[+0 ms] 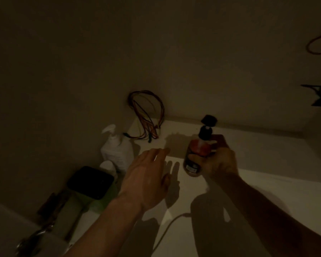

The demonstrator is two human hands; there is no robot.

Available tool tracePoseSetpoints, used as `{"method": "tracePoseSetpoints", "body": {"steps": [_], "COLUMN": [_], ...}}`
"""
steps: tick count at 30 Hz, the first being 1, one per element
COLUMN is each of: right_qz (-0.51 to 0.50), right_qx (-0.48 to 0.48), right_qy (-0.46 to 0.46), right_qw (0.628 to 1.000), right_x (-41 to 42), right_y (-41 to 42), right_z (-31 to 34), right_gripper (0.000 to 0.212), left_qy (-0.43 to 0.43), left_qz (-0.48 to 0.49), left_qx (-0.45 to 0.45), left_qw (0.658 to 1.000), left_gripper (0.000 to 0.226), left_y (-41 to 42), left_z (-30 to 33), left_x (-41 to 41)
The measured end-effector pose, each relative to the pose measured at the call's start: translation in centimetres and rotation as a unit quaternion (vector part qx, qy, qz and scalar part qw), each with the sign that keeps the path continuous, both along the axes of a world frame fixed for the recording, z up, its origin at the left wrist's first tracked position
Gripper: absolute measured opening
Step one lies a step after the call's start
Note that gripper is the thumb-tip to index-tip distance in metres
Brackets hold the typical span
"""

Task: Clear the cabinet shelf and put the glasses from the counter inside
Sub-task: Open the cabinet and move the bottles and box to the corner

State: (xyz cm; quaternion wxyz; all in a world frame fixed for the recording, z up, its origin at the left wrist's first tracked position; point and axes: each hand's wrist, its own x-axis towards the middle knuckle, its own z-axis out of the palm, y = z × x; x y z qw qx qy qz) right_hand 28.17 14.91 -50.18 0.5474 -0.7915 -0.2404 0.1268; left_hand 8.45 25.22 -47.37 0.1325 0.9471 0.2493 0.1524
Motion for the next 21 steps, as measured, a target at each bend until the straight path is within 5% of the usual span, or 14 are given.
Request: {"method": "tracePoseSetpoints", "body": {"steps": [4, 15, 19, 21], "right_qz": [0.062, 0.117, 0.145, 0.153], "right_qx": [-0.016, -0.012, -0.002, 0.004], "right_qy": [-0.053, 0.026, 0.013, 0.008], "right_qw": [0.997, 0.993, 0.989, 0.988], "right_x": [-3.5, -7.0, -7.6, -7.7], "right_y": [4.8, 14.2, 15.4, 16.1], "right_z": [-0.9, -2.7, -2.0, -1.9], "right_gripper": [0.055, 0.067, 0.022, 0.02], "left_qy": [-0.018, -0.035, -0.015, -0.012], "left_qz": [0.018, 0.094, 0.111, 0.118], "left_qx": [0.03, -0.008, -0.003, -0.022], "left_qw": [0.999, 0.995, 0.994, 0.993], "left_gripper": [0.069, 0.064, 0.066, 0.069], "left_y": [1.3, 5.2, 6.1, 6.4], "left_z": [1.1, 2.5, 2.0, 1.7], "left_x": [-2.3, -8.1, -8.9, -9.1]}}
